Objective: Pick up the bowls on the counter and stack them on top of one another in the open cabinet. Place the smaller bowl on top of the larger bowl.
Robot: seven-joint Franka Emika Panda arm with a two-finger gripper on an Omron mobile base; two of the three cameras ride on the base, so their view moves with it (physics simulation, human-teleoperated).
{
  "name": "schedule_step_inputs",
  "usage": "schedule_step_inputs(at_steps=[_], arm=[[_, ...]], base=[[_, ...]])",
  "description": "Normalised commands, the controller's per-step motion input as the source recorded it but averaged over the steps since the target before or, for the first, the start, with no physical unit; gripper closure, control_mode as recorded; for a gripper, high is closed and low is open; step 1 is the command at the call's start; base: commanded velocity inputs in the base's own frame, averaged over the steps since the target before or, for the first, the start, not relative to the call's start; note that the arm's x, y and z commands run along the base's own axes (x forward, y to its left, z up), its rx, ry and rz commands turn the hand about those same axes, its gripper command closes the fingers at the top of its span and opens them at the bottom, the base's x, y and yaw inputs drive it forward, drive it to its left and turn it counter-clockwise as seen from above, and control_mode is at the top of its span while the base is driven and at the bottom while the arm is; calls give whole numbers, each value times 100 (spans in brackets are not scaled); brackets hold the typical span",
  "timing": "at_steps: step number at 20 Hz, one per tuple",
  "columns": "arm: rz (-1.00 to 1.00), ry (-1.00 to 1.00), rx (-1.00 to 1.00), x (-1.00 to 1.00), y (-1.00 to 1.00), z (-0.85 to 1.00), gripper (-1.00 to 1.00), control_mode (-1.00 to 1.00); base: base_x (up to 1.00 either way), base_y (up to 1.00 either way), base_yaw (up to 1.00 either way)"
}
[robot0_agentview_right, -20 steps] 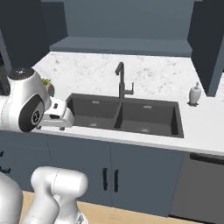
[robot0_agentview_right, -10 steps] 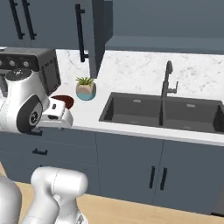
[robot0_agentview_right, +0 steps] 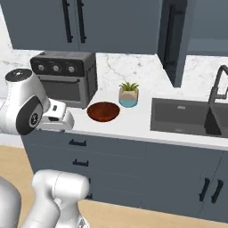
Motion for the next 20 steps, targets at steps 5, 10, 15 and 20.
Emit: schedule_step_inputs(at_steps=[5,10,15,20], arm=[[0,0,0,0,0,0,-100,100],[0,0,0,0,0,0,-100,100],[0,0,0,0,0,0,-100,100],[0,0,3,12,0,0,-100,-100]], base=[[77,83,0],[76,44,1],[24,1,1],[10,9,0]])
